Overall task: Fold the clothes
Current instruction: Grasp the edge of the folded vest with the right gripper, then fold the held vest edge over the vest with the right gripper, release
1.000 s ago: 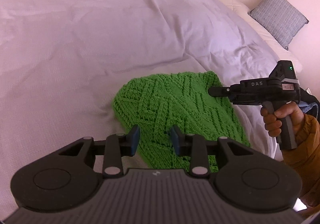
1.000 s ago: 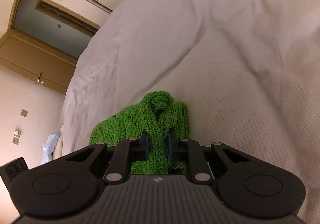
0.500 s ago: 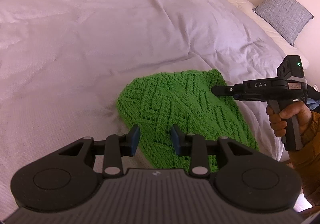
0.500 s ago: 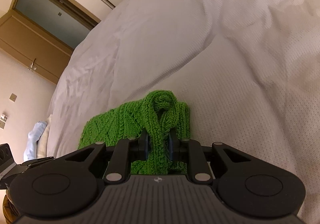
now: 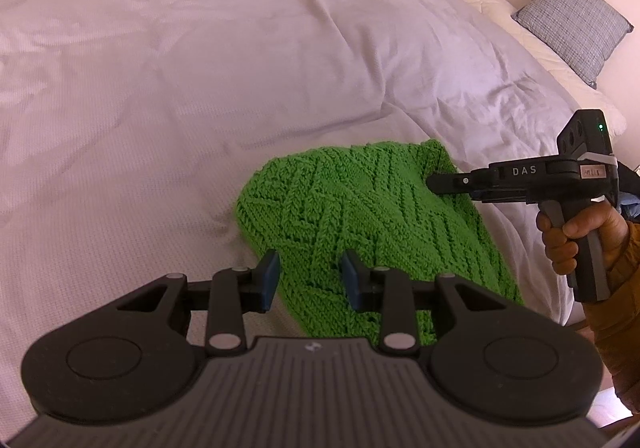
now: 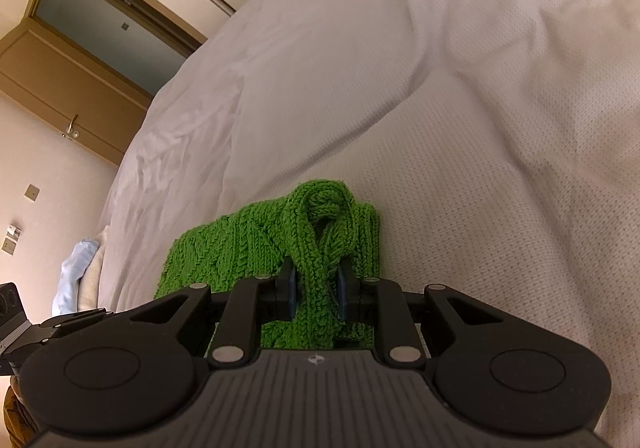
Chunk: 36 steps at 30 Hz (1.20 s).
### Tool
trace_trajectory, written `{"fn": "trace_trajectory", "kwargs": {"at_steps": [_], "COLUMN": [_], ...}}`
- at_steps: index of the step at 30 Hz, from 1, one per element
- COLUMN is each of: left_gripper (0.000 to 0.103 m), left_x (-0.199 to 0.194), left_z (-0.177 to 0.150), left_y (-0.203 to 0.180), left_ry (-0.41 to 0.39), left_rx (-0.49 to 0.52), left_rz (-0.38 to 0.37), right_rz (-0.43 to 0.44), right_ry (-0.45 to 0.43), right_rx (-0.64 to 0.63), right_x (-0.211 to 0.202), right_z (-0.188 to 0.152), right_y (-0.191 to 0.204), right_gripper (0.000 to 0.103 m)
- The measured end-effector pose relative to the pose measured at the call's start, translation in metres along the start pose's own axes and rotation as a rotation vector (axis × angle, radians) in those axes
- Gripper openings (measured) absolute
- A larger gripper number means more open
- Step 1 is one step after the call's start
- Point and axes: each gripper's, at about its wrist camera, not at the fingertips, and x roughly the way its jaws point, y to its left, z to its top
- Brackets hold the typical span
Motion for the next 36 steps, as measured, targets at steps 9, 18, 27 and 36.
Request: {"fn": "trace_trajectory", "kwargs": {"at_steps": [9,18,27,36], "left_gripper": [0.029,0.029,0.029,0.03], "left_x": [-0.007,-0.024,-0.039,-0.039], "left_z": [-0.007,-0.03,-0.059,-0.049], "left_y": [-0.005,-0.026,-0.056,-0.045], "left_ry": [-0.013,-0.031,-0.049,-0.094], "left_rx": [-0.005,0.008,0.016,-0.037], "left_rz": [0.009,0.064,0.144,0.192], "right_rz": [-0.002,-0.012,-0.025,-0.013], "right_ry": [-0.002,-0.012,-0.013,-0.022], "right_rx": [0.005,0.017,0.022,0.032], "right_x": [0.0,0.0,0.0,0.0], "right_z": [-0.002,-0.006,-0.008,-0.012], "right_y": [0.0,0.001,0.0,-0.002], "right_gripper": [0.02,0.02,0.019,0.019]}}
